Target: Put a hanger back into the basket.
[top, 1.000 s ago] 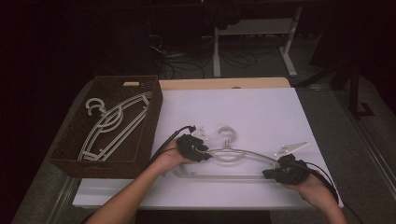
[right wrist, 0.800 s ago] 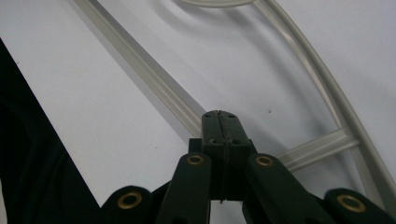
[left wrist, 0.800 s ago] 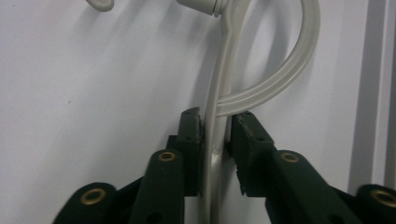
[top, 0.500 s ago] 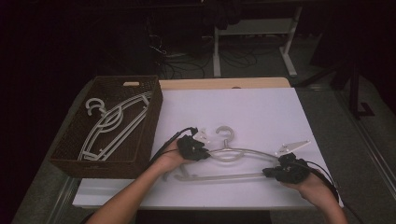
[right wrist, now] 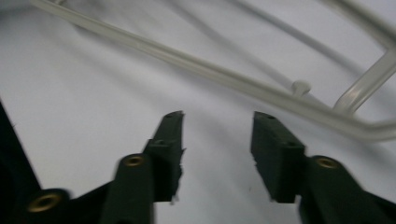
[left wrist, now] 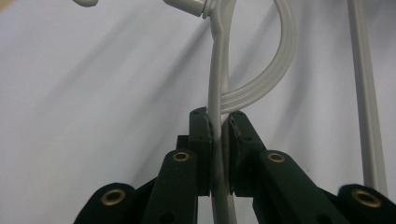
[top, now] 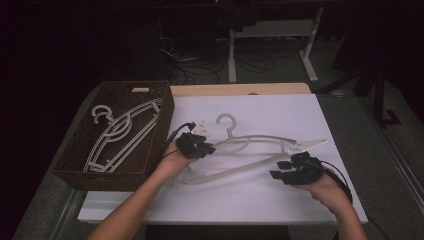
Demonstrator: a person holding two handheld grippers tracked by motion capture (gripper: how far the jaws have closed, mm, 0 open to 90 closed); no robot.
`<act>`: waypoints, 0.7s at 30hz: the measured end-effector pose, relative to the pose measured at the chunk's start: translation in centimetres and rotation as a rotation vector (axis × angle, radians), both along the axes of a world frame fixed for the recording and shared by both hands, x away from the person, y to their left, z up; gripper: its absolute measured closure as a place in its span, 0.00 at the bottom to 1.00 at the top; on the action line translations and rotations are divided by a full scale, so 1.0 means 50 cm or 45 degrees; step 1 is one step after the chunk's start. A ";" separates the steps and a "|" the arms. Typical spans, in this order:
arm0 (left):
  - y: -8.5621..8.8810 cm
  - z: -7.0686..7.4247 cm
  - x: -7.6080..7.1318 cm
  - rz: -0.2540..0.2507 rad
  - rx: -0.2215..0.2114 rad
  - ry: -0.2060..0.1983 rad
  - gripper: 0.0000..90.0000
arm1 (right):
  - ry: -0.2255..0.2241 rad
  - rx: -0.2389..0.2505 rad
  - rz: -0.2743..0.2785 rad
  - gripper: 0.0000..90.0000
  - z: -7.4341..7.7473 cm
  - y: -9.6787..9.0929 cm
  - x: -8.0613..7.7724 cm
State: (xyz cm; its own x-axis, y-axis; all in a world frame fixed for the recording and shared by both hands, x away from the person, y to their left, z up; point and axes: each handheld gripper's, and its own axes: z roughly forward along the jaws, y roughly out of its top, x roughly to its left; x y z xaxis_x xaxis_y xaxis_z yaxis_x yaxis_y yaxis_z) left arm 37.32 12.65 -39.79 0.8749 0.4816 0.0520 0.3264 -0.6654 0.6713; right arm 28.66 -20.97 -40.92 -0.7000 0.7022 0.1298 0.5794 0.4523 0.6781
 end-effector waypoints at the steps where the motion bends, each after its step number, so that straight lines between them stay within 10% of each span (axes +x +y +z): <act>1: 0.002 0.011 0.002 0.015 -0.001 -0.004 0.91 | -0.007 0.000 -0.009 0.46 0.001 0.005 0.005; 21: 0.129 0.239 0.051 0.167 -0.058 -0.147 0.91 | -0.126 0.036 -0.110 0.06 -0.017 0.030 0.051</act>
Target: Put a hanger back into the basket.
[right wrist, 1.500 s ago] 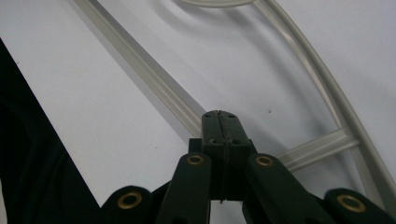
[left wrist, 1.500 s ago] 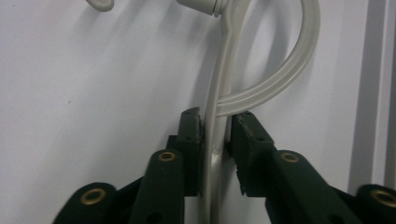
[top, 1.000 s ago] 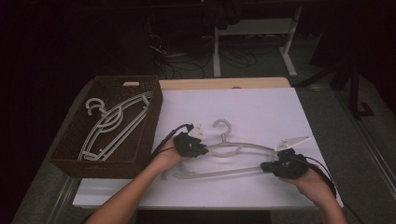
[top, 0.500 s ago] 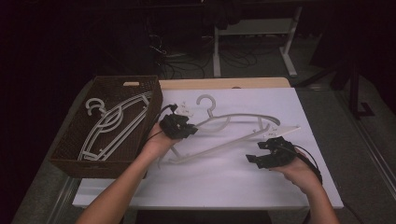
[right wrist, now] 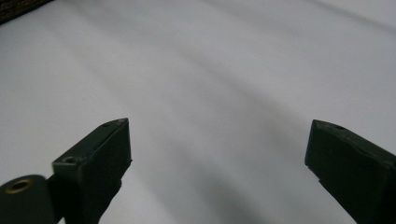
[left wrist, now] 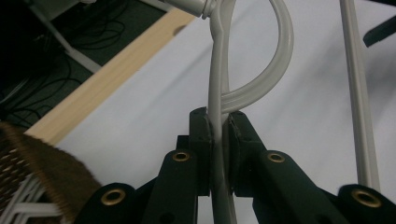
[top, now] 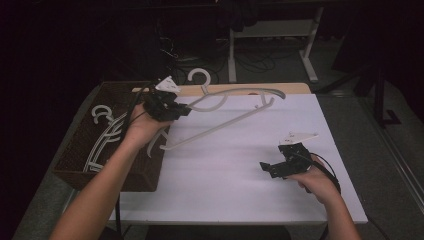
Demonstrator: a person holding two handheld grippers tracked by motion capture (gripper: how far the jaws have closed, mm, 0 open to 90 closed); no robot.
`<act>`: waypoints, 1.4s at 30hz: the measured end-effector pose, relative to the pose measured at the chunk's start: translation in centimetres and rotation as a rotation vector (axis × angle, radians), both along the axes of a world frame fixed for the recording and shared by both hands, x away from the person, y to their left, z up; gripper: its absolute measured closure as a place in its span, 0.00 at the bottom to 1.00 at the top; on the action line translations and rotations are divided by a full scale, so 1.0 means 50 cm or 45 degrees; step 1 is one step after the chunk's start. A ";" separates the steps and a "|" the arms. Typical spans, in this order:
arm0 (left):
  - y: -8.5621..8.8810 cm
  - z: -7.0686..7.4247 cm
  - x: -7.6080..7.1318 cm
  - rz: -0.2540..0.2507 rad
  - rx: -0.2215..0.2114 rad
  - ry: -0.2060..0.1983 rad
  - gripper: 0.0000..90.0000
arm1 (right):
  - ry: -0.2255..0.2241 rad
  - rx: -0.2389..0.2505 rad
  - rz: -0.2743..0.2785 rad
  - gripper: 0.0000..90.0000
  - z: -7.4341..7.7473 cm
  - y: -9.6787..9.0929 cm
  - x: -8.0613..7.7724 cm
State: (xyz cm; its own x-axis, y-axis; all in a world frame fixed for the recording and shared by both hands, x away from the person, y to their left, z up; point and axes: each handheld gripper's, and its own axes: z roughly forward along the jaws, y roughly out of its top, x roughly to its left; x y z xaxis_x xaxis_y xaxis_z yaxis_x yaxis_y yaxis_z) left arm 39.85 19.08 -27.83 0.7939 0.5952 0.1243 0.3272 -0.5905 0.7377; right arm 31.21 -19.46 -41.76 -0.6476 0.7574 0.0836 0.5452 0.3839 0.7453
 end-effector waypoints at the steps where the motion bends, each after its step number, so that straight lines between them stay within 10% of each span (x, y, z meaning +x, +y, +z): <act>1: 0.012 0.007 0.002 0.009 -0.006 -0.003 0.91 | 0.000 0.003 -0.001 0.06 -0.001 -0.001 0.000; 17: 0.198 0.066 0.009 0.217 0.020 -0.093 0.91 | -0.019 0.010 -0.047 0.05 0.000 -0.025 -0.005; 42: 0.498 0.013 -0.025 0.566 0.107 -0.016 0.91 | -0.016 -0.017 -0.056 0.05 0.001 -0.024 -0.005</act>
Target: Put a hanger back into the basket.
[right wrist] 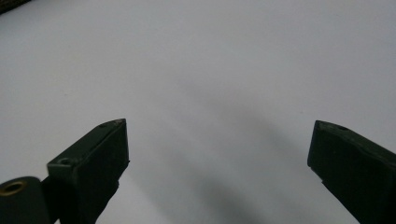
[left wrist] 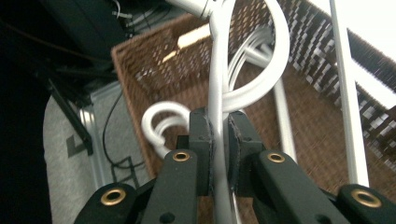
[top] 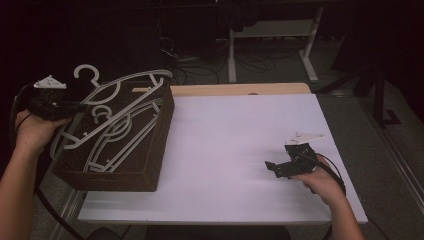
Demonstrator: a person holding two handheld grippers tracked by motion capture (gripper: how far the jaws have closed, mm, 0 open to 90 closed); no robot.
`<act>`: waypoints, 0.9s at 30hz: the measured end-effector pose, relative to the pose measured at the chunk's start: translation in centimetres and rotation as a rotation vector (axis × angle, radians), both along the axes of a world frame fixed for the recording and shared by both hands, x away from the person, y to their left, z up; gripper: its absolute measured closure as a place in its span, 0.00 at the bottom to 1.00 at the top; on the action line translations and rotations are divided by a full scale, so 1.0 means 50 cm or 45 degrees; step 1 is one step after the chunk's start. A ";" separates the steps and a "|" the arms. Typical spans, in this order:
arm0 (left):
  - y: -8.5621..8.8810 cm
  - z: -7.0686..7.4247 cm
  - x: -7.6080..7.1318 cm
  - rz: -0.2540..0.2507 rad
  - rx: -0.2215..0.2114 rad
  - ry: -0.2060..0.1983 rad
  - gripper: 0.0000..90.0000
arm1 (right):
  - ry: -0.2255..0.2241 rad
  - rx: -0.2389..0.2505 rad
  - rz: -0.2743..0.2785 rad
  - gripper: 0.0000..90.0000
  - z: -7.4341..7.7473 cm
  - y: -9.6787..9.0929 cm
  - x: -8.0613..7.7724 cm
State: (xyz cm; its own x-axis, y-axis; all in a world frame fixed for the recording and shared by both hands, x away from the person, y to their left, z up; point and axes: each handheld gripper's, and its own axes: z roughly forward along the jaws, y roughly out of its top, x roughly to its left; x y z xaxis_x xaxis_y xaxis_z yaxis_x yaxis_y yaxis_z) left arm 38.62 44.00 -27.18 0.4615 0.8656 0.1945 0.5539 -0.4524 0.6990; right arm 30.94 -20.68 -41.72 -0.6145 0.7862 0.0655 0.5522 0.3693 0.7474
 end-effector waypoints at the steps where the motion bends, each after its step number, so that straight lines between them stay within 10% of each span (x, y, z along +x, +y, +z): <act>1: 0.004 -0.005 0.000 0.009 0.009 0.007 0.91 | -0.001 -0.001 0.000 0.05 0.000 0.000 0.000; 27: -0.010 -0.119 0.039 0.047 0.090 0.154 0.90 | 0.001 -0.006 0.012 0.05 -0.001 0.002 0.000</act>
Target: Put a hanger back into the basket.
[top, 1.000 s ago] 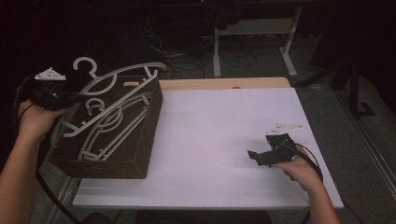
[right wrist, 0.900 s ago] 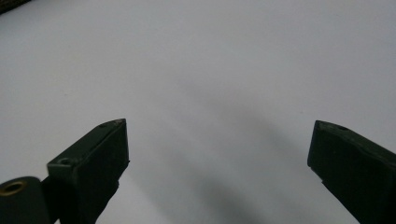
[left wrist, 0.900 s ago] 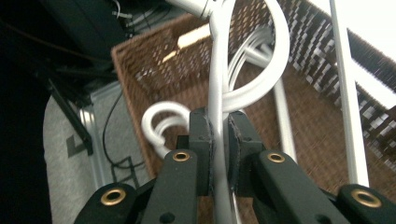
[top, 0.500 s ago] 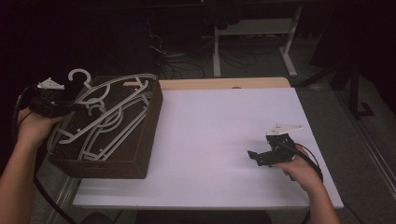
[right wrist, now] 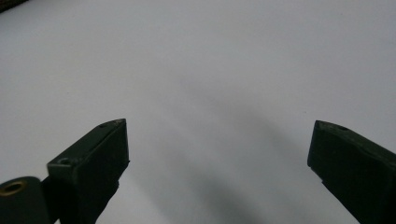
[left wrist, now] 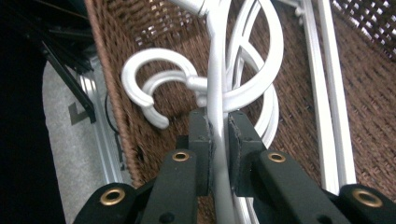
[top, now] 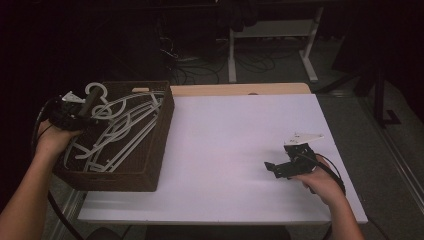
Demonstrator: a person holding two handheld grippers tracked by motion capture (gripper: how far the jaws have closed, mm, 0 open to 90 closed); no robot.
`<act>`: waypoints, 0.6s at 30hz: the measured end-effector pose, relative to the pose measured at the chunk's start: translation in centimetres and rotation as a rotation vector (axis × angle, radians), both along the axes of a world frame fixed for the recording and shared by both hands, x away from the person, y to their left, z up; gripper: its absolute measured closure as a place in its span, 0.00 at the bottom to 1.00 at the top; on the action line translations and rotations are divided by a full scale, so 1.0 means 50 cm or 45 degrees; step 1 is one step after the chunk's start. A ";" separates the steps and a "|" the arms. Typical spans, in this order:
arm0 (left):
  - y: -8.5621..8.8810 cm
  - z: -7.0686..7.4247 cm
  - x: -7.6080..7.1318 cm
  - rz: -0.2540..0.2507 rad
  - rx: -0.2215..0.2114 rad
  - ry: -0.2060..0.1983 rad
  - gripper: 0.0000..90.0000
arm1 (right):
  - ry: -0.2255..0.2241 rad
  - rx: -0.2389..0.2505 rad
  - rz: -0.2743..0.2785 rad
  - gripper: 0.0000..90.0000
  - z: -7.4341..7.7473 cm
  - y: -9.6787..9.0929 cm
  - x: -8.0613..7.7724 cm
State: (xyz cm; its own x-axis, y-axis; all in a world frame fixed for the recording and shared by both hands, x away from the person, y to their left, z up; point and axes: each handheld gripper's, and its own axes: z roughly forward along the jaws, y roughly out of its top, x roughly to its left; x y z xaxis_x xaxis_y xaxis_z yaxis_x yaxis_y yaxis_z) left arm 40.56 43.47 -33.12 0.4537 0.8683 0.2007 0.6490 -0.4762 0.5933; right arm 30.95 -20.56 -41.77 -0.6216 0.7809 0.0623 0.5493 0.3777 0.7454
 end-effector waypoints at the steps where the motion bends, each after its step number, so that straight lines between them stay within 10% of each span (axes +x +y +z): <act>1: 0.001 -0.006 -0.001 -0.005 -0.009 0.015 0.90 | -0.001 0.000 0.000 0.05 0.000 0.000 0.000; 4: 0.002 -0.023 -0.005 -0.031 -0.023 0.052 0.87 | -0.002 0.003 0.001 0.05 0.001 -0.001 0.000; 10: 0.000 -0.013 -0.009 -0.041 -0.084 0.000 0.52 | -0.003 0.003 0.005 0.05 0.002 0.001 0.000; 18: -0.048 0.019 -0.020 -0.186 -0.319 -0.053 0.32 | -0.009 0.010 -0.002 0.05 0.006 -0.003 0.000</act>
